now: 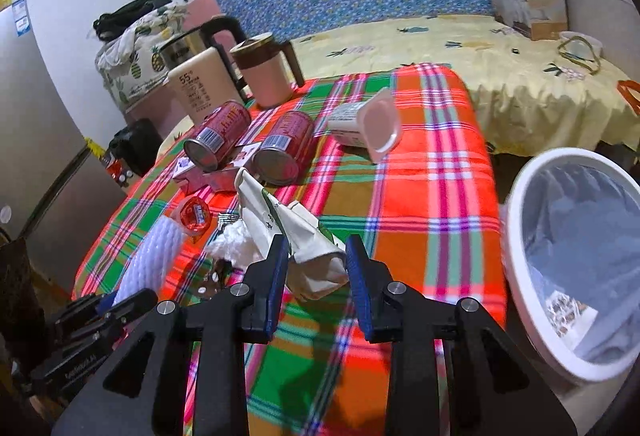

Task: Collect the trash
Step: 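Carry the wrapper and foam net over the bin and release both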

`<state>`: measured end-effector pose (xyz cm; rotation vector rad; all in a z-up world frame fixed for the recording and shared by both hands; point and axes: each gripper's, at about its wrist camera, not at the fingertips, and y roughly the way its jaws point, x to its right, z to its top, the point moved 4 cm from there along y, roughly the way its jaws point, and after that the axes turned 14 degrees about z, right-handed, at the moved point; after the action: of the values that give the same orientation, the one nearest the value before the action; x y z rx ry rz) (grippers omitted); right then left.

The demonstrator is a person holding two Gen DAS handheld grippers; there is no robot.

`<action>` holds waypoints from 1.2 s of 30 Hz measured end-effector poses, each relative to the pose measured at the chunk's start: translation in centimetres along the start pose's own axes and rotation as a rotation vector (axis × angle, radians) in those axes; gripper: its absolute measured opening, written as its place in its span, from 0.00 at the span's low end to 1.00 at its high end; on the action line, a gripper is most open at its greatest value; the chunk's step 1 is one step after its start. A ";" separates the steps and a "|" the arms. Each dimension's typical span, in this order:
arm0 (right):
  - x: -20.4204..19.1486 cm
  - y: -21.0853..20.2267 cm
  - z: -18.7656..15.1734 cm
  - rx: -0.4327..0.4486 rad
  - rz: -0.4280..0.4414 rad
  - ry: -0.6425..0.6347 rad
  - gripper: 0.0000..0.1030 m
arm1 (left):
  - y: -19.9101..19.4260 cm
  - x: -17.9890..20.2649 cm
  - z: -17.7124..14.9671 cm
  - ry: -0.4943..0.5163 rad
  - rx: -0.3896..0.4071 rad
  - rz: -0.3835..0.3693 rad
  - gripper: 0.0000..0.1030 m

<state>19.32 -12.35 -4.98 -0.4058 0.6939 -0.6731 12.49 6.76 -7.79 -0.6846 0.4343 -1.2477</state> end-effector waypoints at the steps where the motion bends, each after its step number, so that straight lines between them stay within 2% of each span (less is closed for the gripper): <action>1: 0.1 -0.3 -0.1 0.005 -0.006 0.004 0.31 | -0.2 0.2 0.0 0.003 0.003 -0.002 0.23; 17: 2.4 -4.5 -0.9 0.091 -0.075 0.061 0.31 | -2.1 4.7 1.0 0.074 0.030 -0.067 0.23; 36: 8.9 -10.5 -2.6 0.186 -0.225 0.178 0.31 | -0.9 16.6 2.4 0.248 0.026 -0.234 0.23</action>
<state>18.13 -26.31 -5.07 -0.2557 0.7527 -0.9880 18.01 -8.75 -4.43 -0.5712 0.5521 -1.5669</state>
